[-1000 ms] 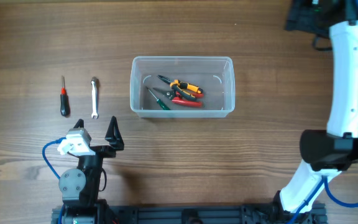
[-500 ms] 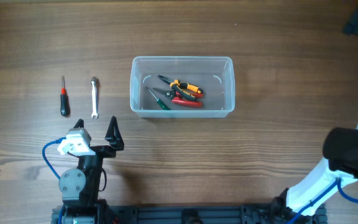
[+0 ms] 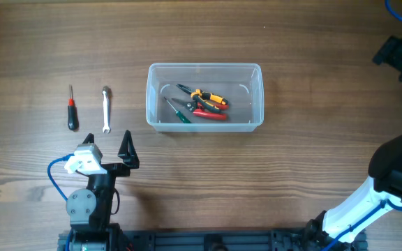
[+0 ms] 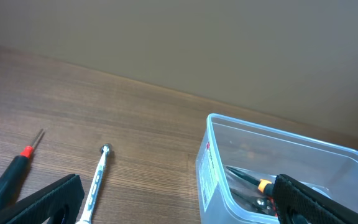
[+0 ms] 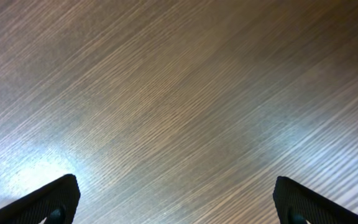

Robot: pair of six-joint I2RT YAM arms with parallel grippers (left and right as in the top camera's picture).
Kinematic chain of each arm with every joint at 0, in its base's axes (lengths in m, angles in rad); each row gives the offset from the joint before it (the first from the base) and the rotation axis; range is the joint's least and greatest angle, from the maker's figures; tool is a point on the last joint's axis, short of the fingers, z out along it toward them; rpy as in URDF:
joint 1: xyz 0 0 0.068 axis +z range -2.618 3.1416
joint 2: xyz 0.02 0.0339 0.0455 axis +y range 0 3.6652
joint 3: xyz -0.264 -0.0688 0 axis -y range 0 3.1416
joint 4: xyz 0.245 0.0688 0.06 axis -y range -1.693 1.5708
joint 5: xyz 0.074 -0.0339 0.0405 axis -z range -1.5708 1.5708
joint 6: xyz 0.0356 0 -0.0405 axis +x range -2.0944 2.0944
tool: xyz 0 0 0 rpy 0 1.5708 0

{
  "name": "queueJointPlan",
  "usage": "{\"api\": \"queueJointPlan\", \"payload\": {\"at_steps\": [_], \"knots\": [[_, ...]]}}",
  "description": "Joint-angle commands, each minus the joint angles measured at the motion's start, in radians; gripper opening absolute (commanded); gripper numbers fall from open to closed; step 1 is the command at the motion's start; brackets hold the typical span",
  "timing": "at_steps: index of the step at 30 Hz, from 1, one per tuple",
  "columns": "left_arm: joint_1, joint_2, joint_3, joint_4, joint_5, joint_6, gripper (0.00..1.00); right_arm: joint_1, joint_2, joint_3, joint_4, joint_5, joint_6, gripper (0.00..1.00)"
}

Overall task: Pack container
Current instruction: 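Withdraw the right arm to the far right side, then move the left gripper over the silver socket wrench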

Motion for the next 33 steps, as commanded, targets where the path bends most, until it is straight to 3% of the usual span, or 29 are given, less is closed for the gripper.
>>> {"api": "queueJointPlan", "payload": {"at_steps": [1, 16, 23, 27, 30, 33], "knots": [[0.006, -0.006, -0.005, -0.005, -0.002, -0.01, 1.0, 0.007, 0.003, -0.005, 0.016, -0.036, -0.001, 1.0], [0.006, -0.006, -0.005, 0.002, 0.006, -0.076, 1.0, 0.007, 0.003, -0.005, 0.093, -0.036, -0.002, 1.0], [0.029, 0.005, 0.076, -0.005, 0.002, 0.027, 1.0, 0.007, 0.003, -0.005, 0.143, -0.036, -0.002, 1.0], [0.087, 0.106, 0.211, -0.126, -0.013, 0.063, 1.0, 0.007, 0.003, -0.005, 0.16, -0.035, -0.002, 1.0], [0.156, 0.278, 0.362, -0.225, 0.002, 0.064, 1.0, 0.007, 0.003, -0.005, 0.166, -0.035, -0.002, 1.0], [0.224, 0.478, 0.548, -0.312, 0.11, 0.103, 1.0, 0.007, 0.003, -0.005, 0.167, -0.035, -0.002, 1.0]]}}
